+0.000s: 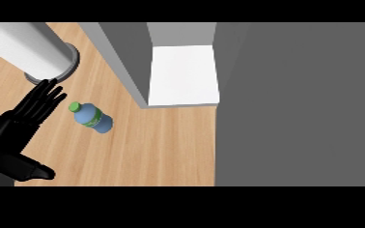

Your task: Pick up the bottled water, place it into the cabinet and close the cabinet

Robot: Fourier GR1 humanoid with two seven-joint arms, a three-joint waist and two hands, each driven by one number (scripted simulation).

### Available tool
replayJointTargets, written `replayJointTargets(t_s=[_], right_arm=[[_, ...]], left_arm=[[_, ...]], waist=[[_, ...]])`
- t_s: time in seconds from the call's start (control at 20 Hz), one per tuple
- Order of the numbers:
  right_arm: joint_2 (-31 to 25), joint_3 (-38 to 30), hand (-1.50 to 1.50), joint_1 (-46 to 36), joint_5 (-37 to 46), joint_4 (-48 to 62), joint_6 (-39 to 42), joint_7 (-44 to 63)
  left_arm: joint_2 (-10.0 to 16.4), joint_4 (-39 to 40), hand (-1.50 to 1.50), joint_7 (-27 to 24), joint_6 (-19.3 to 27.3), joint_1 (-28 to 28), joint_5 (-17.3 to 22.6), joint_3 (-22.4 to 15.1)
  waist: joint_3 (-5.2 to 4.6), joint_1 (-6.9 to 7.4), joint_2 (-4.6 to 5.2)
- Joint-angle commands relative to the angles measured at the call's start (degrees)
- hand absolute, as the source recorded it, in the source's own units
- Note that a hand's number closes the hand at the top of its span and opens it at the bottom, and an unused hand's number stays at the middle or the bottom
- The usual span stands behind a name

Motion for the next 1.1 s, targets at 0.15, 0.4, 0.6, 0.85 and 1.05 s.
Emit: replayJointTargets(t_s=[0.15, 0.4, 0.6, 0.85, 1.05], right_arm=[[0.1, -1.8, -1.5, 4.5, -11.5, -10.5, -0.4, 2.4], [-1.2, -3.1, -1.5, 6.8, -12.9, -10.7, 1.1, 1.3], [0.1, -0.5, -1.5, 5.0, -10.2, -8.2, 0.3, 0.6], [-2.0, -2.0, -1.5, 4.8, -13.8, -9.6, -0.9, 1.5], [-1.1, -1.4, -1.5, 8.4, -11.6, -9.4, 3.2, -2.3]], left_arm=[[-0.4, 14.4, -1.5, -9.9, 2.4, -6.2, -10.1, -0.2], [-1.5, 23.6, -1.5, -15.2, 4.5, -9.5, -15.3, -2.0], [-0.1, 33.1, -1.5, -19.1, 4.0, -13.3, -17.8, -2.2], [-0.5, 40.9, -1.5, -25.7, 6.2, -14.8, -21.7, -3.0], [-2.3, 48.6, -1.5, -32.7, 10.3, -16.7, -24.9, -3.4]], waist=[[-0.03, -0.41, 0.06], [-0.04, -0.8, 0.08], [-0.03, 0.17, 0.28], [-0.08, 0.16, 0.35], [-0.11, -0.91, 0.31]])
